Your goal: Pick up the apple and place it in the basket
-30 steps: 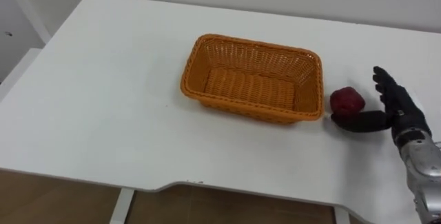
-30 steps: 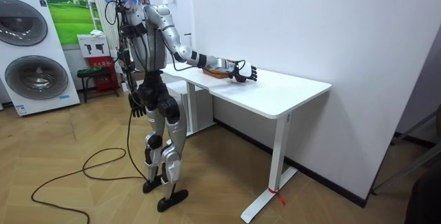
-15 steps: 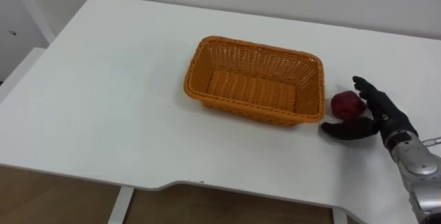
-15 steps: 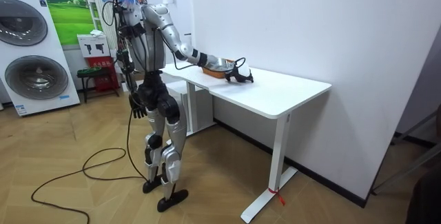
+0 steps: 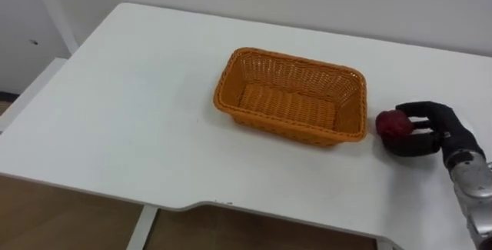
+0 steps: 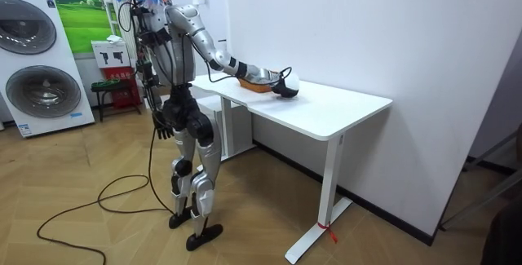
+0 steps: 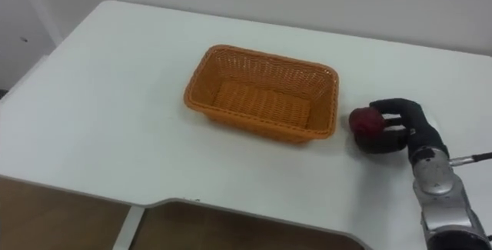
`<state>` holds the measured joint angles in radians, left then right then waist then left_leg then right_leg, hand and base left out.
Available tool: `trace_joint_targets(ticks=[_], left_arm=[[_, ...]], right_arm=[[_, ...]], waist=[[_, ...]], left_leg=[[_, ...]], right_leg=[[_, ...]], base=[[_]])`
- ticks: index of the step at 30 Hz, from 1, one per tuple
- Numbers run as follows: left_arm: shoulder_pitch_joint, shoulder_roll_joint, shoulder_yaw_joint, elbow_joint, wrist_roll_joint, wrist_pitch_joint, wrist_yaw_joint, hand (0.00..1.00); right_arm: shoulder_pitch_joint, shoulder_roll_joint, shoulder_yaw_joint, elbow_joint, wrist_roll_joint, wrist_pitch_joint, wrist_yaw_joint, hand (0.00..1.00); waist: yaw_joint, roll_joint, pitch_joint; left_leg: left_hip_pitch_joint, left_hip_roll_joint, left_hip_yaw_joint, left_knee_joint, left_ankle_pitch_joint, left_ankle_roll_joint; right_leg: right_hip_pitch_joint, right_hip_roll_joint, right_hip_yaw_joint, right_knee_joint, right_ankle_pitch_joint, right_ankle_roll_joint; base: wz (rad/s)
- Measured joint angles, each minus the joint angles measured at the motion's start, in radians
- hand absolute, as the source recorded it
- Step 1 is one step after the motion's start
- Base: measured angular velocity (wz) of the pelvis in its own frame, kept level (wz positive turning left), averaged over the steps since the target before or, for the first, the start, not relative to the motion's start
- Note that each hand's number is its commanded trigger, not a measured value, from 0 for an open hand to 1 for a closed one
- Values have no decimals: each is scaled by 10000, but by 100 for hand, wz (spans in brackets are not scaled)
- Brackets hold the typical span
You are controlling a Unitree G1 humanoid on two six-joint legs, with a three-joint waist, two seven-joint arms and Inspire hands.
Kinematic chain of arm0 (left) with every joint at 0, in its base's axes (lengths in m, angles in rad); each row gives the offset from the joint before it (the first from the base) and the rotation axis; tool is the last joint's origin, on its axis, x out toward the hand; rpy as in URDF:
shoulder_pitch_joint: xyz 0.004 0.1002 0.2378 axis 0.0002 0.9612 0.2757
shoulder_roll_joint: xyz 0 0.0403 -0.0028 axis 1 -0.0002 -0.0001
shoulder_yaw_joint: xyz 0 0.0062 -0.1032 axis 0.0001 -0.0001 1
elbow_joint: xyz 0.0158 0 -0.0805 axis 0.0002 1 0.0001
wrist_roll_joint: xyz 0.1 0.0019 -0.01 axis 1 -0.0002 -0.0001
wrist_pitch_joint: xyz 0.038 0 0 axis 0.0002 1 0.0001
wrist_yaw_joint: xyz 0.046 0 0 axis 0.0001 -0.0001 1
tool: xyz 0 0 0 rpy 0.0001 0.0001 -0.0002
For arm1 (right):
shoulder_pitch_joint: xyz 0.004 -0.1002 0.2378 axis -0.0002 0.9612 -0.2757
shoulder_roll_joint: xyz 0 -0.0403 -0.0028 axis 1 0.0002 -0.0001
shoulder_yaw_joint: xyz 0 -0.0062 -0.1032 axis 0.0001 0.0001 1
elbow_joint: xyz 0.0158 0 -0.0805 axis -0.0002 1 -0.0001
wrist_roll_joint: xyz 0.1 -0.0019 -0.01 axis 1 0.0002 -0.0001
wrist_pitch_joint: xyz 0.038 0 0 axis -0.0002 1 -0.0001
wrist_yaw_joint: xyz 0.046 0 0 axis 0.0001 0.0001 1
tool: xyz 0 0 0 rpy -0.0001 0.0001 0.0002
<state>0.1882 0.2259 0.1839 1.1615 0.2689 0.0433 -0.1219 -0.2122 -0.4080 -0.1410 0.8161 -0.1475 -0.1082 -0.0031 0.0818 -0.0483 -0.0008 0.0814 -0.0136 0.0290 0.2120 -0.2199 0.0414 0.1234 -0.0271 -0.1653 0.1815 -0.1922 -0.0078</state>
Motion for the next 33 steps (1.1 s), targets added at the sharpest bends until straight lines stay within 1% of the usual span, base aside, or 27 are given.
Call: trace_joint_targets(ticks=[3, 5, 6, 8, 9, 10, 11, 12, 14, 16, 17, 19, 20, 21, 24, 26, 28, 30, 31, 32, 33], left_arm=[[-25, -2, 10, 0, 6, 1, 1, 0], [1, -7, 61, 2, 24, 15, 2, 0], [-1, -19, 110, 3, 68, 20, 18, 0], [1, -23, 109, 11, 57, 32, 30, 0], [0, -36, 113, 23, 34, 31, 38, 0], [6, -92, 134, 22, 8, 26, 38, 0], [20, -137, 206, 22, 10, 20, 37, 0], [78, -203, 371, 27, -3, 17, 27, 0], [159, -221, 563, 26, 11, 7, 19, 0], [194, -223, 703, 26, 17, -18, 8, 0], [237, -223, 696, 27, 20, -41, 8, 0], [231, -255, 686, -19, 58, -111, 40, 0], [224, -272, 678, -19, 59, -113, 56, 0], [223, -309, 672, -20, 59, -110, 86, 0], [222, -399, 645, -29, 88, -96, 183, 0], [240, -390, 534, -110, 80, -92, 285, 0], [177, -390, 472, -160, 87, -98, 311, 0], [180, -390, 458, -132, 79, -102, 314, 0], [173, -390, 431, -111, 72, -103, 315, 0], [162, -388, 402, -118, 73, -108, 318, 0], [107, -375, 227, -118, 36, -110, 328, 0]], right_arm=[[67, 97, -21, -2, 819, 11, -107, 100], [75, 116, -45, -28, 1077, 54, -183, 100], [69, 125, -87, -108, 1177, 133, -212, 100], [68, 126, -111, -167, 1435, 149, -381, 100], [92, 137, -174, -284, 1678, 222, -430, 100], [190, 189, -338, -671, 1838, 371, -561, 100], [263, 218, -417, -951, 1903, 413, -659, 100], [439, 276, -500, -1623, 2049, 453, -831, 100], [708, 367, -597, -2658, 2094, 450, -1108, 100], [870, 410, -676, -3896, 2064, 441, -1453, 100], [873, 412, -677, -4139, 2022, 438, -1556, 100], [1069, 480, -653, -5431, 1994, 422, -1825, 100], [1105, 499, -634, -5703, 1996, 407, -1834, 100], [1135, 516, -550, -6083, 2021, 353, -1853, 100], [1149, 551, -268, -6782, 1854, 340, -1853, 100], [1164, 575, -21, -7132, 1841, 342, -1839, 100], [1397, 728, 190, -7849, 1665, 351, -1629, 100], [1475, 870, 471, -8286, 1562, 347, -1394, 100], [1469, 874, 684, -8440, 1345, 346, -1190, 100], [1469, 873, 770, -8510, 1282, 346, -1069, 100], [1469, 873, 969, -8596, 1255, 346, -821, 100]], waist=[[2, 19, 3], [-3, 47, -6], [12, 66, -16], [7, 110, -44], [-26, 163, -47], [-12, 251, -40], [2, 302, -39], [-22, 378, -60], [-71, 454, -102], [-86, 464, -93], [-97, 466, -89], [-143, 448, -50], [-147, 428, -29], [-146, 400, 3], [-148, 386, 11], [-132, 413, 24], [-109, 450, 6], [-1, 474, -6], [27, 470, -47], [20, 460, -50], [12, 420, -37]], left_leg=[[6, -6, 6, -2, 1, 1], [5, -6, 12, 2, 2, 2], [-5, -6, 19, -1, 2, 2], [-4, -6, 22, 2, 3, 3], [-1, -5, 91, 3, 3, 3], [-28, 0, 169, 0, 3, 3], [-46, 1, 219, -7, 3, 4], [-118, -2, 238, -66, 5, 8], [-183, -5, 254, -51, 25, 9], [-182, 2, 265, -60, 36, 4], [-182, 2, 266, -62, 36, 3], [-190, 6, 270, -81, 36, 3], [-195, 6, 266, -81, 36, 3], [-194, 5, 270, -83, 36, 3], [-202, -1, 302, -85, 35, 4], [-200, 0, 273, -86, 35, 4], [-210, 15, 316, -91, 35, 3], [-213, 33, 367, -110, 37, 0], [-288, 43, 378, -108, 39, -4], [-328, 43, 377, -102, 42, -8], [-348, 42, 370, -87, 43, -9]], right_leg=[[13, 7, 14, 0, 0, 0], [3, 13, 20, 2, 0, 0], [-14, 24, 17, 9, 0, 0], [-18, 25, 15, 24, 0, 0], [-23, 18, 25, 29, 0, 0], [-68, 23, 83, 38, 0, 0], [-103, 23, 128, 42, -1, 1], [-199, 22, 161, 45, -1, 1], [-301, 11, 206, 60, 0, 0], [-370, 10, 255, 65, 0, 0], [-371, 11, 259, 63, 0, 0], [-372, 24, 260, 47, -1, 0], [-372, 30, 261, 40, -1, 0], [-379, 40, 277, 38, -1, 0], [-397, 37, 276, 38, 0, 1], [-398, 38, 275, 42, 0, 2], [-429, 55, 287, 53, 0, 1], [-469, 74, 334, 66, 0, 0], [-552, 80, 354, 83, 2, -3], [-572, 80, 346, 78, 5, -9], [-578, 82, 350, 68, 11, -16]], base=[[0], [0], [0], [0], [-6], [-11], [-15], [-10], [-7], [-7], [0], [0], [0], [0], [0], [0], [0], [-8], [-8], [0], [4]])
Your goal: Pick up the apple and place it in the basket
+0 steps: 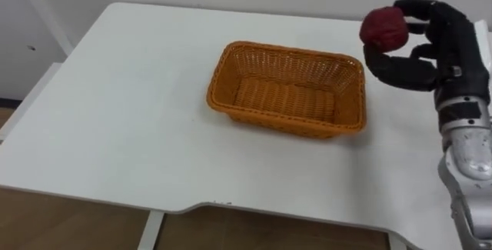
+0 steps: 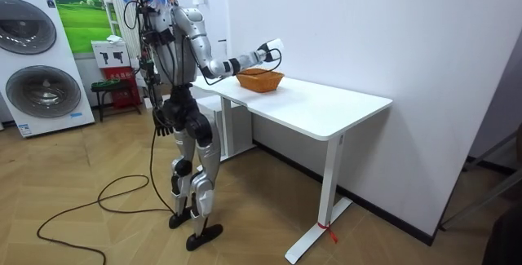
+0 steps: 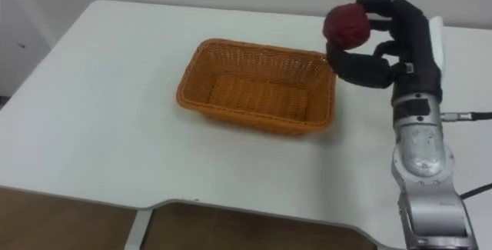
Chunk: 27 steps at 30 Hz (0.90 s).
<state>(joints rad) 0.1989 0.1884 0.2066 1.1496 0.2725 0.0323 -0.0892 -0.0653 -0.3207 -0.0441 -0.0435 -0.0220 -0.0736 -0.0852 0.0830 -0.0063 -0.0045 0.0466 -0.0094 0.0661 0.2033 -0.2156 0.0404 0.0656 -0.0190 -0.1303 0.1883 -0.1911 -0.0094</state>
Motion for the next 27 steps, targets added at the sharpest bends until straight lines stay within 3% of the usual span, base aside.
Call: trace_joint_targets(ticks=[1, 2, 3, 7, 11, 15, 27], left_arm=[[-60, 15, -184, 4, -33, 6, -4, 0], [-70, 23, -257, 11, -39, 5, -7, 0], [-100, 46, -402, 68, -46, 4, -24, 0], [-243, 70, -820, 129, -75, 0, -172, 0], [-444, 91, -984, 197, -78, -7, -336, 0], [-691, 79, -1038, 359, -80, -89, -351, 0], [-636, 56, -1021, 491, -52, -90, -236, 0]], right_arm=[[5, -2, 251, -9, -47, 9, 275, 100], [18, -3, 378, -14, -68, 19, 453, 36], [19, -7, 689, -23, -75, 65, 823, 0], [25, -5, 1398, -35, -122, 101, 2010, 0], [24, 2, 1482, -88, -310, 99, 2532, 0], [24, 8, 1478, -88, -312, 99, 2653, 0], [50, 78, 1261, -83, -650, 100, 2541, 0]], waist=[[-6, -56, 17], [9, -79, 14], [37, -131, -3], [87, -235, 19], [208, -179, 59], [298, -95, 108], [75, -141, 78]], left_leg=[[-12, 1, -14, 1, 0, 0], [-16, 3, -9, 5, 0, 0], [-17, 6, 4, 8, 0, 0], [-24, 0, 8, 18, -1, 1], [-30, -4, -26, 6, -2, 3], [-30, -3, -48, -2, -2, 2], [-85, -23, -150, 16, -1, 3]], right_leg=[[0, 0, 4, -1, 1, -1], [2, 0, -1, -1, 1, -1], [4, 0, -3, 0, 2, -3], [2, -4, 39, -18, 15, 11], [-3, -1, 46, -34, 26, 20], [7, 1, -13, -38, 27, 19], [-17, -84, -116, -59, 27, 20]], base=[[0], [0], [0], [0], [0], [0], [2]])
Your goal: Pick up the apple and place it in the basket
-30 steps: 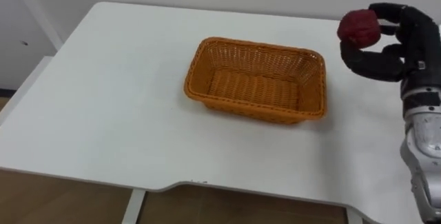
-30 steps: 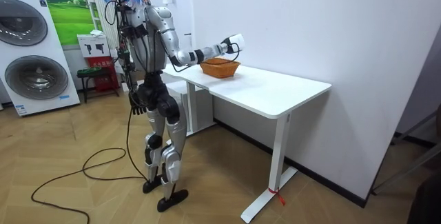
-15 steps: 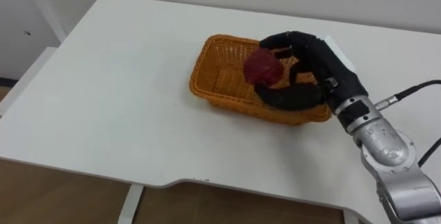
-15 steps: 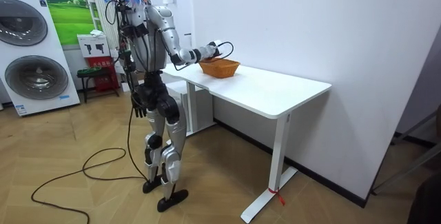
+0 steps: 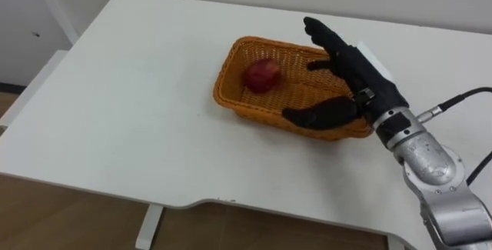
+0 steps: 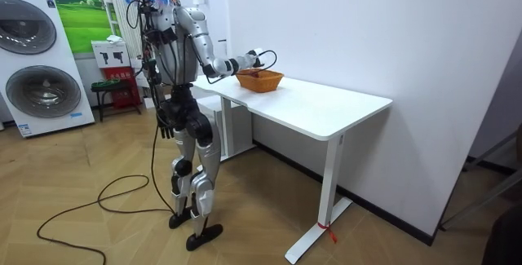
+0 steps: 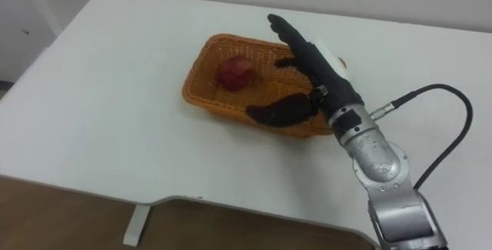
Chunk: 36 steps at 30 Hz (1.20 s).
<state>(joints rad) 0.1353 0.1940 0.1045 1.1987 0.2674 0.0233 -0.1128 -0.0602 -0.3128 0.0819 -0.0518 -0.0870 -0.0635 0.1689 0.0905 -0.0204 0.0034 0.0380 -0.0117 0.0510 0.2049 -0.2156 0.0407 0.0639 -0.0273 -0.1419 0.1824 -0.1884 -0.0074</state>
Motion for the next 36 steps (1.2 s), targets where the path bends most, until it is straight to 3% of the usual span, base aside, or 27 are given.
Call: trace_joint_targets(ticks=[6, 11, 15, 19, 23, 25, 29, 30, 31, 32, 34, 36], left_arm=[[404, 14, 370, -315, -5, -6, 7, 0], [607, 18, 1046, -377, -27, -119, 271, 0], [961, -8, 1435, -375, -26, -294, 654, 0], [1526, -18, 1798, -399, -24, -392, 874, 0], [1718, -30, 1917, -397, -22, -389, 1054, 0], [1756, -57, 1971, -632, -13, -395, 1148, 0], [1862, -67, 2077, -966, -8, -389, 1333, 0], [1867, -67, 2087, -1057, 7, -382, 1442, 0], [1835, -73, 2087, -1109, -3, -375, 1511, 0], [1830, -88, 2091, -1131, -7, -363, 1521, 0], [1744, -251, 2094, -1162, 13, -190, 1521, 0], [1713, -291, 2097, -1163, 92, -74, 1502, 0]], right_arm=[[18, 2, -1238, 3, 47, -17, -1007, 0], [44, -8, -2645, 2, 80, -198, -2503, 0], [40, -40, -4116, -36, 160, -579, -4655, 0], [53, -130, -5823, -16, 1209, -1104, -7046, 0], [159, -125, -6844, 96, 2427, -1376, -8870, 0], [191, -140, -7620, 846, 3440, -1675, -9689, 0], [488, -138, -8408, 2933, 5270, -1677, -10365, 0], [598, -162, -8492, 4110, 5819, -1634, -10339, 0], [788, -144, -8484, 5284, 6408, -1534, -10288, 0], [841, -121, -8480, 5935, 6602, -1489, -10227, 0], [1040, -46, -8408, 8359, 7294, -1050, -9841, 0], [1139, 155, -8019, 9860, 7692, -718, -9307, 0]], waist=[[-251, -133, -119], [-409, -162, -133], [-717, -151, -129], [-998, -131, -114], [-1431, -59, -74], [-1679, -9, -91], [-1944, 61, -117], [-2013, 50, -107], [-2011, 44, -106], [-2013, 138, -160], [-1922, 242, -194], [-1897, 307, -177]], left_leg=[[134, -7, 45, -15, 2, 2], [241, -10, 49, -19, 2, 3], [189, -1, 47, -22, 1, 3], [166, 7, 230, -70, -3, 1], [45, 0, 196, -69, -5, 1], [-143, 0, 162, 6, -6, 2], [-182, -25, 101, -2, -6, 2], [-205, -38, 31, 3, -6, 1], [-225, -24, 48, -6, -5, 1], [-230, -13, 47, -6, -5, 1], [-150, -3, 172, -27, -4, 4], [-97, -7, 229, -15, -3, 2]], right_leg=[[119, 6, 17, 3, 0, 0], [261, 14, 2, -89, 3, 4], [153, 64, 20, 1, 4, 2], [66, 93, 109, 41, 5, 2], [2, 101, 105, 35, 4, 2], [-127, 104, 105, 33, 5, 1], [-134, 106, 73, 25, 7, -2], [-143, 101, 42, 28, 7, -2], [-160, 108, 58, 30, 6, -2], [-155, 108, 54, 24, 6, -2], [-144, 105, 215, 35, 5, -2], [-116, 117, 271, 44, -1, -8]], base=[[0], [-2], [0], [-7], [1], [6], [3], [5], [4], [0], [-9], [-11]])
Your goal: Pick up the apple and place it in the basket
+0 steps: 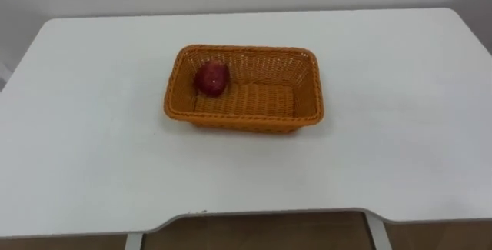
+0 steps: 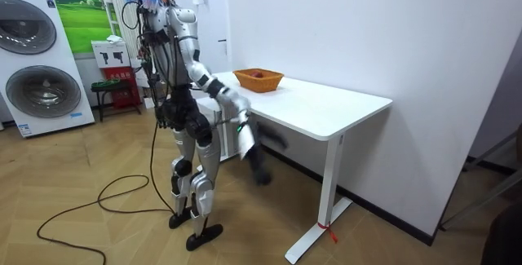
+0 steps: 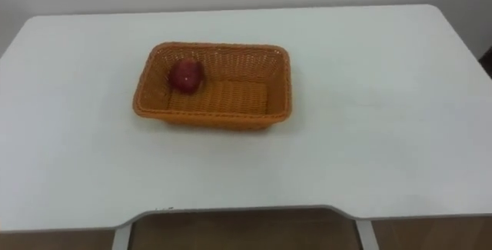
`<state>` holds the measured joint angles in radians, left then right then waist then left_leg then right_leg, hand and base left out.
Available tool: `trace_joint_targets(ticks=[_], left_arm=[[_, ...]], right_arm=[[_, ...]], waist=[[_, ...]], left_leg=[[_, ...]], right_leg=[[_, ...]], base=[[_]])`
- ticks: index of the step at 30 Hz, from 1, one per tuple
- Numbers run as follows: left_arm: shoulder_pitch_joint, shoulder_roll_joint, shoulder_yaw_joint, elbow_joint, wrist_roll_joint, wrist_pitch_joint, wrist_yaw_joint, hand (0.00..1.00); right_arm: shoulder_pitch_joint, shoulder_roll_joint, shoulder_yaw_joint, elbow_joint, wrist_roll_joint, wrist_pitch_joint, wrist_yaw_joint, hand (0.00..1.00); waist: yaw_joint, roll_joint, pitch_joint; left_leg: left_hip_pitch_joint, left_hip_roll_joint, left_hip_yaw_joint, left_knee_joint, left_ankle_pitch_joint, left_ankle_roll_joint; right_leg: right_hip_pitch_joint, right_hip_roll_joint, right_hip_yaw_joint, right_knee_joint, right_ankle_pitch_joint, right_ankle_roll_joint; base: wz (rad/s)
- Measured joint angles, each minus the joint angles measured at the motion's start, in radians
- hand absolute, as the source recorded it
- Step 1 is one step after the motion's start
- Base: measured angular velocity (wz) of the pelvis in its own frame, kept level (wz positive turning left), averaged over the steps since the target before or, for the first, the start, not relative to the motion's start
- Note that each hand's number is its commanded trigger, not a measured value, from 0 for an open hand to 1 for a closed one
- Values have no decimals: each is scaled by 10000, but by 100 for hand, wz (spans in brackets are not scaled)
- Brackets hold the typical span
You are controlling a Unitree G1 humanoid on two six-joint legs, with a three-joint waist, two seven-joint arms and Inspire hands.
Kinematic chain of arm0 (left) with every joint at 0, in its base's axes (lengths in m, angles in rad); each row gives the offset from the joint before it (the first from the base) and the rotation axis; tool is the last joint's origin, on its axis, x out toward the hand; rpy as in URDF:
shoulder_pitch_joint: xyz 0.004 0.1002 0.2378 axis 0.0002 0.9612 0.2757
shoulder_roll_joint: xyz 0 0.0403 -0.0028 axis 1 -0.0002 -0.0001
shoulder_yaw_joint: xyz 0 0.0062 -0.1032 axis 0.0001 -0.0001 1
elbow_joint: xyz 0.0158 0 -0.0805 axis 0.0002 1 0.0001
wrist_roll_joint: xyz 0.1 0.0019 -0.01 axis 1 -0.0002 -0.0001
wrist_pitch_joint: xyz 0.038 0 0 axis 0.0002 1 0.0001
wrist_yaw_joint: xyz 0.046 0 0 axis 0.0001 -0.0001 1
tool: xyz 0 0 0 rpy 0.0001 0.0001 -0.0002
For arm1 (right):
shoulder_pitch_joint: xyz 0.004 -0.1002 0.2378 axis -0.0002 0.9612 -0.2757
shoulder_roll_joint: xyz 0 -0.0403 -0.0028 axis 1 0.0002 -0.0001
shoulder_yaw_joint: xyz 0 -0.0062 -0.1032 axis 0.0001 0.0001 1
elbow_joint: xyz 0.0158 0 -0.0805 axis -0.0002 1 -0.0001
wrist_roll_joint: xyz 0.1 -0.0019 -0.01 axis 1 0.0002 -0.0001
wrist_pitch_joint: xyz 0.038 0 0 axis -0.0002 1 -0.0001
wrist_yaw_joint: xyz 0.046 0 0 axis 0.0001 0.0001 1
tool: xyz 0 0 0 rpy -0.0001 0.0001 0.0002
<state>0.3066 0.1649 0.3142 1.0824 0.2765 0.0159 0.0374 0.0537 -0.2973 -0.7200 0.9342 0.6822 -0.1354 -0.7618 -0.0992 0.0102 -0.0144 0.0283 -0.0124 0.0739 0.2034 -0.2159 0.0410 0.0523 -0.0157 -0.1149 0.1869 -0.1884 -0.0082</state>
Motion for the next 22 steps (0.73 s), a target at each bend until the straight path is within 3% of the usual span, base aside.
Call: trace_joint_targets(ticks=[4, 7, 10, 18, 22], left_arm=[[-98, -129, 60, 24, -22, 221, -37, 0], [-96, -135, 58, -28, -8, 332, -251, 0], [-172, -141, 53, -9, 1, 516, -404, 0], [-369, -235, -210, 6, -7, 964, -484, 0], [-696, -248, -471, 94, -26, 1101, -499, 0]], right_arm=[[377, 753, 400, 1817, 554, 741, 1236, 0], [493, 940, 1361, 2757, 402, 869, 2187, 0], [591, 1042, 2203, 3579, -872, 1179, 3267, 0], [607, 1101, 3912, 3999, -3928, 1911, 5075, 0], [562, 1098, 4807, 4069, -4925, 2031, 5697, 0]], waist=[[211, -78, 7], [247, -268, 51], [398, -403, 93], [562, -157, 188], [791, -31, 235]], left_leg=[[70, 2, 107, 24, 7, -11], [224, 14, 33, 10, 3, -6], [279, 5, 26, -9, -7, 7], [369, 0, 60, -86, -54, 32], [379, 4, 100, -142, -58, 25]], right_leg=[[-19, 17, 229, 17, -45, -17], [76, 7, 225, -6, -109, 13], [127, 9, 258, -25, -99, 21], [175, 10, 298, -19, -70, 43], [165, 19, 283, -51, -72, 40]], base=[[-9], [1], [1], [-3], [0]])
